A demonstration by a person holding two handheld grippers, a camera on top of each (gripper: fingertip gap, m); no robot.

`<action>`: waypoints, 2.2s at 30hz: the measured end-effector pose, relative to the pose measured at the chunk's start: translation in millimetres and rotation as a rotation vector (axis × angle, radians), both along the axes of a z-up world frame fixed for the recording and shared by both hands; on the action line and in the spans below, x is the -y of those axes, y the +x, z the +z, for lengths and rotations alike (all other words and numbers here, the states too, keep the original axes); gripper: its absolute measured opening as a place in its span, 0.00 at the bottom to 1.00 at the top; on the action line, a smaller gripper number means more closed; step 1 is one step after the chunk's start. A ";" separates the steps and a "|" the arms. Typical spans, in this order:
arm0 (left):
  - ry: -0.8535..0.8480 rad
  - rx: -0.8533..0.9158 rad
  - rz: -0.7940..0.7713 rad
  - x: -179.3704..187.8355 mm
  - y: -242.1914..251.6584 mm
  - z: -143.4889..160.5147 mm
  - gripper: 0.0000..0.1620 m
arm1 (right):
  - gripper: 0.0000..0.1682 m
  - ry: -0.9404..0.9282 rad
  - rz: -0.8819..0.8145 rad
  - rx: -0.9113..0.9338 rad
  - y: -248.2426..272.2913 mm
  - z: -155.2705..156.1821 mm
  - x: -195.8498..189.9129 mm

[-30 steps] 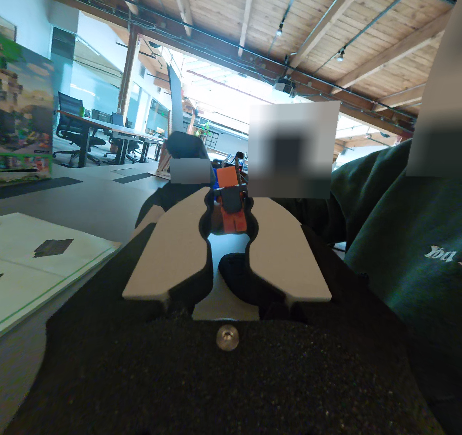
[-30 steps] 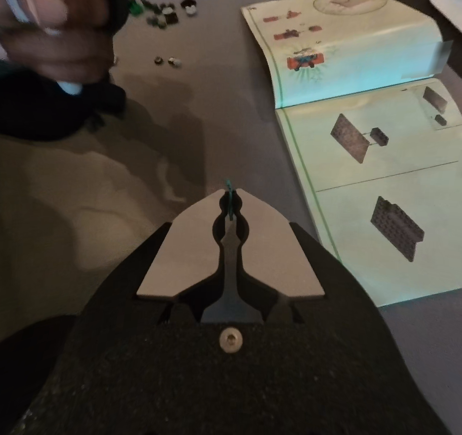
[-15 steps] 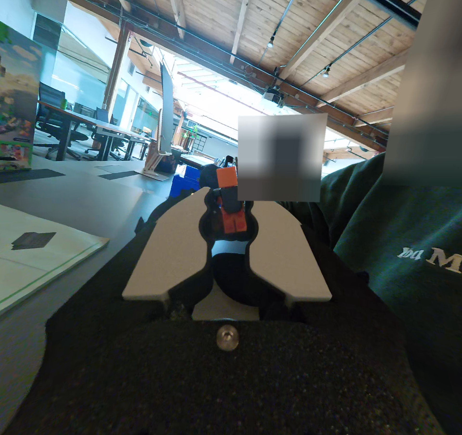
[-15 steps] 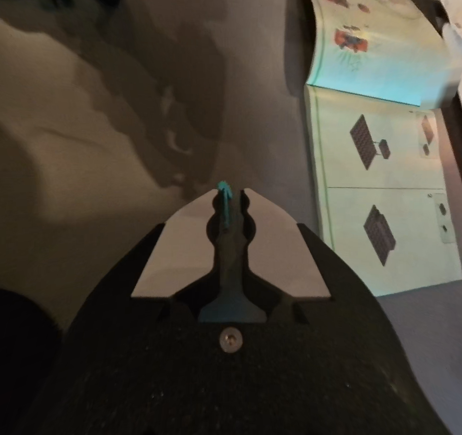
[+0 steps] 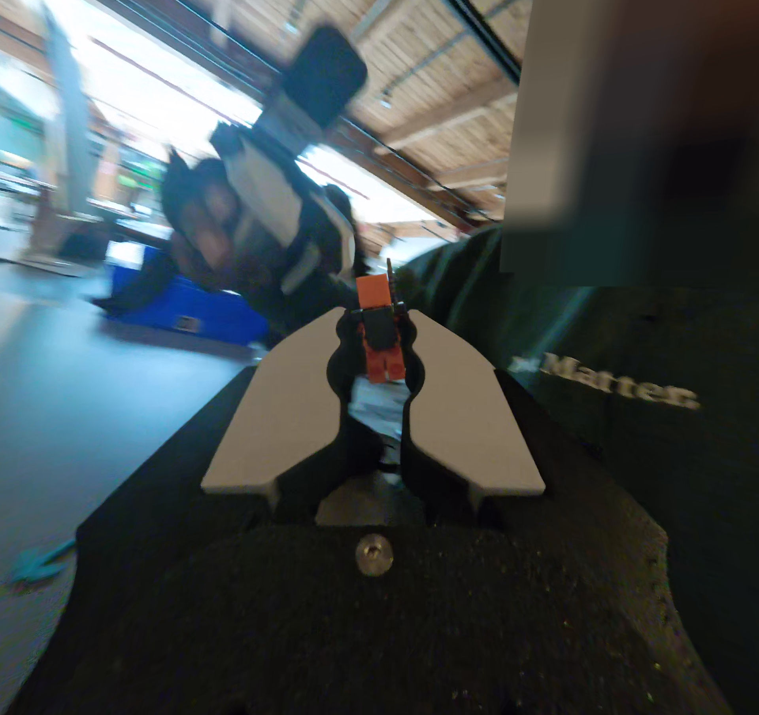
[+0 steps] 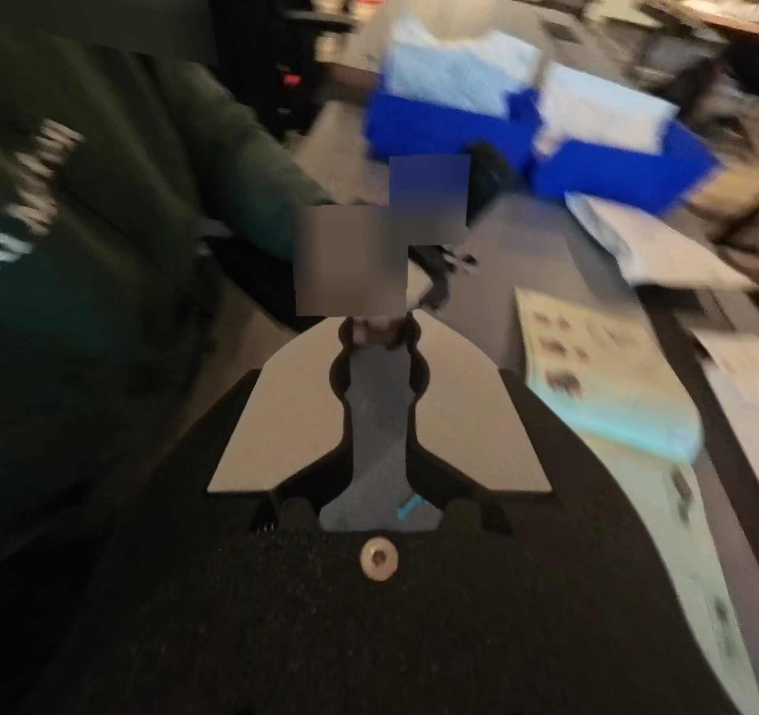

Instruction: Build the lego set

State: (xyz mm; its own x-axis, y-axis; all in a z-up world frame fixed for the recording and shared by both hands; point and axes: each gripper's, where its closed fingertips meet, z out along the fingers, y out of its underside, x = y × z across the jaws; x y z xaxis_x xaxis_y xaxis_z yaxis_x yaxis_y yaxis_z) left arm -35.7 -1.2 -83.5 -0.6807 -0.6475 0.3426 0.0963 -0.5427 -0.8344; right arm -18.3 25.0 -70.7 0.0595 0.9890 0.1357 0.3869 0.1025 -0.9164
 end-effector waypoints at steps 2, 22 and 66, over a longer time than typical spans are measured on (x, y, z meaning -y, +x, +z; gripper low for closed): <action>0.006 0.012 -0.080 12.3 -4.8 1.8 0.15 | 0.14 -0.016 0.113 0.037 -13.8 6.7 13.8; 0.128 -0.064 0.068 -11.7 -16.3 2.3 0.25 | 0.07 -0.204 0.213 0.409 -39.1 -3.7 10.7; 0.651 -0.688 0.873 -121.3 -11.8 -107.9 0.02 | 0.16 -0.243 -0.276 0.601 9.0 -124.8 -124.6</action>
State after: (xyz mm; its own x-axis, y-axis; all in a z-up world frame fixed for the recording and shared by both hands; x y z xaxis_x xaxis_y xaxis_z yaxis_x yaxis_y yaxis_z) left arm -47.5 120.1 -191.4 0.2404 -0.9662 -0.0932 -0.3416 0.0057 -0.9398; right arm -9.3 149.6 -195.5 0.2966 0.9550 0.0006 0.8156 -0.2529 -0.5204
